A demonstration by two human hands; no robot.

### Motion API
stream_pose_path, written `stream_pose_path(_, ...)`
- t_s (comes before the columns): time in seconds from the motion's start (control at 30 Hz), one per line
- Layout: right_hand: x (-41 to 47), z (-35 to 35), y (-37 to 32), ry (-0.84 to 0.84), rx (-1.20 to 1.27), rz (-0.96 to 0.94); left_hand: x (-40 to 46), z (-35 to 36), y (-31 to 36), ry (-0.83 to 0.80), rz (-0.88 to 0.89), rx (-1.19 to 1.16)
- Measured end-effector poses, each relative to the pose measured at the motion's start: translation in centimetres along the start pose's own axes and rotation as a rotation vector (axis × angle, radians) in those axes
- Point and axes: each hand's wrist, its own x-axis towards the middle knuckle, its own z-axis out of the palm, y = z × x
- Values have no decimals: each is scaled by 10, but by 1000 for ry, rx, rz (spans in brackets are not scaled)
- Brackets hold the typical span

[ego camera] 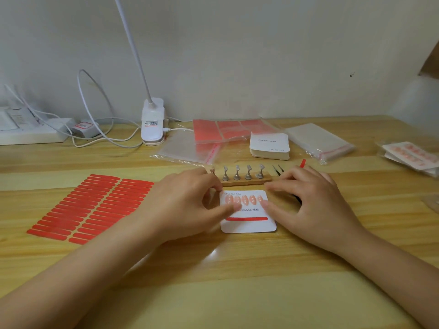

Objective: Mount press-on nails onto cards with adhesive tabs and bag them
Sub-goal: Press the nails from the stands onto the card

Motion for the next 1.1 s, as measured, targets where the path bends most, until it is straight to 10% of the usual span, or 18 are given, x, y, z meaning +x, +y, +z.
stream_pose_path(0.17, -1, 1, 0, -53, -17, -37, 1, 5, 0, -65, 37, 7)
stream_pose_path(0.47, 6, -5, 7, 205, 311, 129, 4, 7, 0, -72, -67, -791)
stream_pose_path(0.8, 11, -12, 17, -117, -126, 306, 5, 10, 8, -42, -131, -1174)
stream_pose_path(1.1, 14, -10, 21, -208, 14, 164, 5, 15, 7, -116, -125, -1264)
